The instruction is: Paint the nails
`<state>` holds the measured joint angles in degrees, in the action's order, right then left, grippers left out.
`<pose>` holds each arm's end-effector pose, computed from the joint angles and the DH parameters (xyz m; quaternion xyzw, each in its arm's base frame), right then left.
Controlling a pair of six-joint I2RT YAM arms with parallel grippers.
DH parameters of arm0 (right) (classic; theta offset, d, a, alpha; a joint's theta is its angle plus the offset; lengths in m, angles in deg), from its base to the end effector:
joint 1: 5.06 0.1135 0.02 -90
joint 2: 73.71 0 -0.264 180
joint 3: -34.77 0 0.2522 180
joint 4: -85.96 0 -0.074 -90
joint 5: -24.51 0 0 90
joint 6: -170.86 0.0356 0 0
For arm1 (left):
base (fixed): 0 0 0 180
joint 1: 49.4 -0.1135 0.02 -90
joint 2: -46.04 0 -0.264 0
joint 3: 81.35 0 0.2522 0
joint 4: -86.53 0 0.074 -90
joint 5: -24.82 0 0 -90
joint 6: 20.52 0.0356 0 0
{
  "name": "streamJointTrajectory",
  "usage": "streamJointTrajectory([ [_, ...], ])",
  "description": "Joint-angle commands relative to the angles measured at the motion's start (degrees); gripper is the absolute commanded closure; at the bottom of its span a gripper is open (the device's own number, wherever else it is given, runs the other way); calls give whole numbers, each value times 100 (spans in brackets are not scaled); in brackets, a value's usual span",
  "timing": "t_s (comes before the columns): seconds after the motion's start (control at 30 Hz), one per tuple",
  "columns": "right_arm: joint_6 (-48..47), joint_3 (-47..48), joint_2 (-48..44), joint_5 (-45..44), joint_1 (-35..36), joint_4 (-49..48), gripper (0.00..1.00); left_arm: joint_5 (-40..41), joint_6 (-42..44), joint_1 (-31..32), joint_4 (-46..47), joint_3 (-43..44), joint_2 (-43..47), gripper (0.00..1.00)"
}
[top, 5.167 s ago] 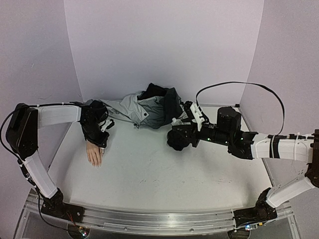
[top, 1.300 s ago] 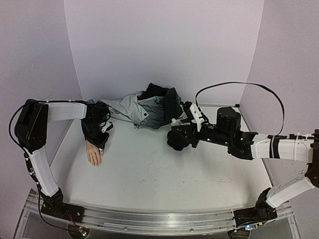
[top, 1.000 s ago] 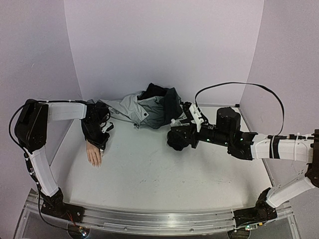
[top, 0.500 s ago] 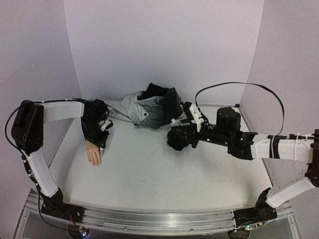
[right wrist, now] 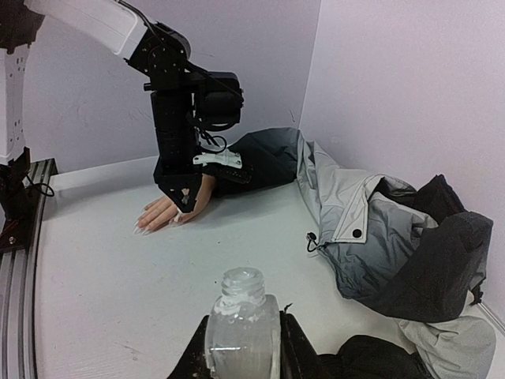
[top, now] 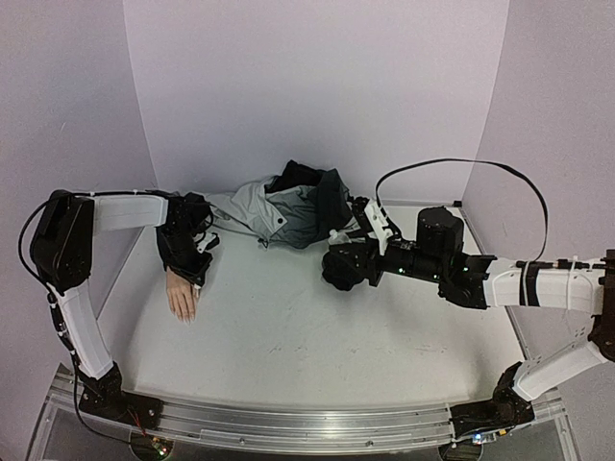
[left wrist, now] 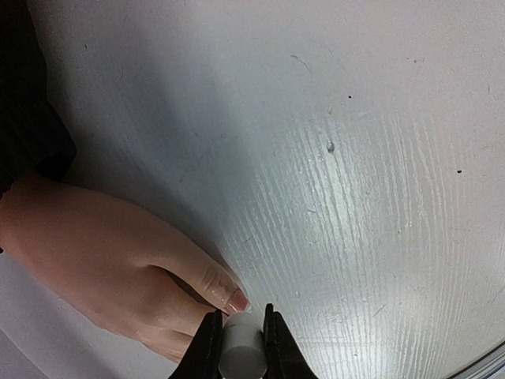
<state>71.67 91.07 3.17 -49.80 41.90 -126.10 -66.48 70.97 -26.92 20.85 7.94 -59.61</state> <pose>0.1993 0.2275 0.3035 -0.3883 0.5034 0.3300 0.6978 0.3216 -0.1340 0.1881 0.2079 0.9756 -0.0238 0.0662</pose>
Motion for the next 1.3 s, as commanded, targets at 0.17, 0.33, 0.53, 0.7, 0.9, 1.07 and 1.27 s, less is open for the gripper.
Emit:
streamJointTrajectory([
  [0.17, 14, 123, -102, 40, 27, -313, 100, 358, 79, -41, 188, 50, -133, 100],
  [0.33, 14, 123, -114, 40, 41, -310, 100, 362, 35, -42, 127, -81, -8, 100],
  [0.53, 14, 131, -112, 49, 52, -309, 100, 254, 1, -42, 37, -271, 143, 100],
  [0.7, 5, 131, -92, 40, 64, -313, 100, 148, -48, -41, -47, -344, 297, 100],
  [0.9, 5, 140, -107, 49, 80, -297, 100, -247, -97, -35, -102, -529, 519, 100],
  [1.07, 5, 114, -138, 34, 91, -303, 100, -544, -99, -33, -91, -494, 958, 100],
  [1.27, 96, 118, -136, -225, 94, -364, 100, -1069, -385, -33, 103, 92, 1545, 100],
])
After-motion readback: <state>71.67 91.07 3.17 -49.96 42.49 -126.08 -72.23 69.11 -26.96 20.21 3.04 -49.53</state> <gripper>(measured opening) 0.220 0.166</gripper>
